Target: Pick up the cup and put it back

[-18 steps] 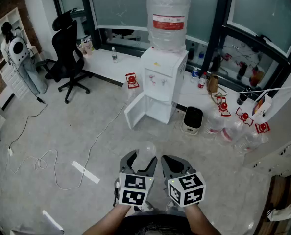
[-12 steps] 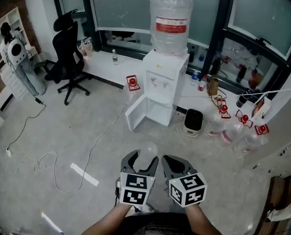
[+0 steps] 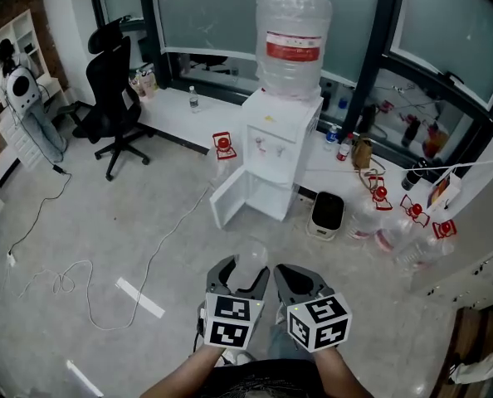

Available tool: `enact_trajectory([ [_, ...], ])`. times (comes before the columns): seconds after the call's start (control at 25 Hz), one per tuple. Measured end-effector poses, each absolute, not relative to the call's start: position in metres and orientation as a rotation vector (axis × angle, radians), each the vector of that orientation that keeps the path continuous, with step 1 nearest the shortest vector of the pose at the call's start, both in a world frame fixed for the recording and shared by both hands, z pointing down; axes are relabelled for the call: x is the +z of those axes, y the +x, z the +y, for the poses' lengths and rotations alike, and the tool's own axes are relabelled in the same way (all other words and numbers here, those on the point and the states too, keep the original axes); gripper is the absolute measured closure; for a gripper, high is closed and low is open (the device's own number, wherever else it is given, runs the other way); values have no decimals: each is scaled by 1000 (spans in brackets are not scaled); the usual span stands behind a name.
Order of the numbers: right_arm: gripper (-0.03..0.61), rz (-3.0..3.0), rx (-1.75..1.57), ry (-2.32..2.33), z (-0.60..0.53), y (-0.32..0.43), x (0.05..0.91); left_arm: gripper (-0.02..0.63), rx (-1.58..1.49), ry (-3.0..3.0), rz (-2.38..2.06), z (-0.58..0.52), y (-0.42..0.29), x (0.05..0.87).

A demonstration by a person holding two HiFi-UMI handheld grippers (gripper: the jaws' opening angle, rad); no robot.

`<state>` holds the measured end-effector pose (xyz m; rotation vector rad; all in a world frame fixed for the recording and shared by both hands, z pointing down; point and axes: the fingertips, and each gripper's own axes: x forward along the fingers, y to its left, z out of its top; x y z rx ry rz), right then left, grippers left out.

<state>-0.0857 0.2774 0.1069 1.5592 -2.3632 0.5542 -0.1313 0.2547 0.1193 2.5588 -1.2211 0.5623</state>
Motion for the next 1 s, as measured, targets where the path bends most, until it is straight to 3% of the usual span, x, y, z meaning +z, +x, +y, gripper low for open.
enact_trajectory([
  [1.0,557,-2407,651,1509,99,54,124,348,657,2499,-1282,83,2,135],
])
